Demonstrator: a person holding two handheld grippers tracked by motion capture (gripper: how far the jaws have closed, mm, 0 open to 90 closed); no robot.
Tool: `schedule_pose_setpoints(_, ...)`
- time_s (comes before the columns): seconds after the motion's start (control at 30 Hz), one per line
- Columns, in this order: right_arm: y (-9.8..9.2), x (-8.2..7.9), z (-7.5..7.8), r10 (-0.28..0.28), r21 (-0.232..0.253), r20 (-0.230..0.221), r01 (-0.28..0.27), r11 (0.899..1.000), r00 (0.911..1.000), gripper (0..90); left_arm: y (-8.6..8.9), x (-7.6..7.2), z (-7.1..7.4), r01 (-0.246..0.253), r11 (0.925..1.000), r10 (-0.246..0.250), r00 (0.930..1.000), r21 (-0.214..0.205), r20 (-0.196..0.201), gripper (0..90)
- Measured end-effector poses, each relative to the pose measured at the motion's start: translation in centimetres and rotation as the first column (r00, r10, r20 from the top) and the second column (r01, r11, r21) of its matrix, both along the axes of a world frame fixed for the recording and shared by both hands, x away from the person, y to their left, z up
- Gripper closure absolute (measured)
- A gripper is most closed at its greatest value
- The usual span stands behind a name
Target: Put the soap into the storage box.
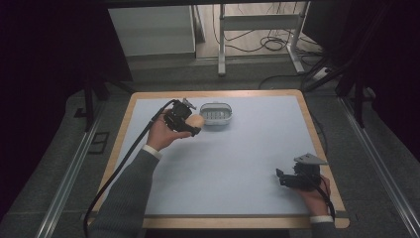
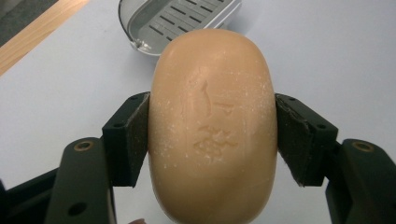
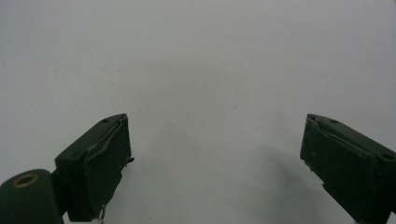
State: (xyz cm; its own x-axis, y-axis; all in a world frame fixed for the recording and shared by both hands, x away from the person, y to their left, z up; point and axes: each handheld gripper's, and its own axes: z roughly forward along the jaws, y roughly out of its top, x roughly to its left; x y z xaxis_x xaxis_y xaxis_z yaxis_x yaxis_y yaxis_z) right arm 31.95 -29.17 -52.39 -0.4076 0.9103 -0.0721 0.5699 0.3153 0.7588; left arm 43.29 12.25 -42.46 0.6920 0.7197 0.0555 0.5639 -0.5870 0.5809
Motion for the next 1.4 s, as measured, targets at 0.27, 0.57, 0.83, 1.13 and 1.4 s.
schedule_pose_setpoints(0.27, -0.1, -0.1, 0.2, -0.005, 0.0, 0.009, 0.005, 1.0, 0.9999, 8.5, -0.3, 1.3, -0.1, -0.007, 0.9999, 0.007, 0.9999, -0.01, -0.007, 32.7)
schedule_pose_setpoints(0.57, -0.1, 0.0, 0.2, -0.002, -0.001, 0.01, 0.002, 1.0, 1.0, 8.5, -0.8, 2.6, 0.3, -0.005, 0.9996, 0.005, 1.0, -0.027, 0.001, 32.7)
schedule_pose_setpoints(0.83, -0.1, -0.1, 0.2, -0.003, 0.0, 0.01, 0.003, 1.0, 0.9999, 8.5, -1.6, 3.5, 0.5, 0.009, 0.9993, -0.009, 1.0, -0.038, 0.0, 32.7)
schedule_pose_setpoints(1.13, -0.2, -0.1, 0.3, -0.006, 0.003, 0.012, 0.006, 1.0, 0.9999, 8.5, -2.4, 4.7, 0.3, 0.021, 0.9997, -0.021, 0.9997, -0.014, -0.01, 32.7)
schedule_pose_setpoints(1.4, -0.3, -0.1, 0.4, -0.007, 0.007, 0.01, 0.006, 1.0, 0.9999, 8.5, -3.2, 5.6, 0.3, 0.038, 0.9993, -0.038, 0.9992, 0.001, -0.011, 32.7)
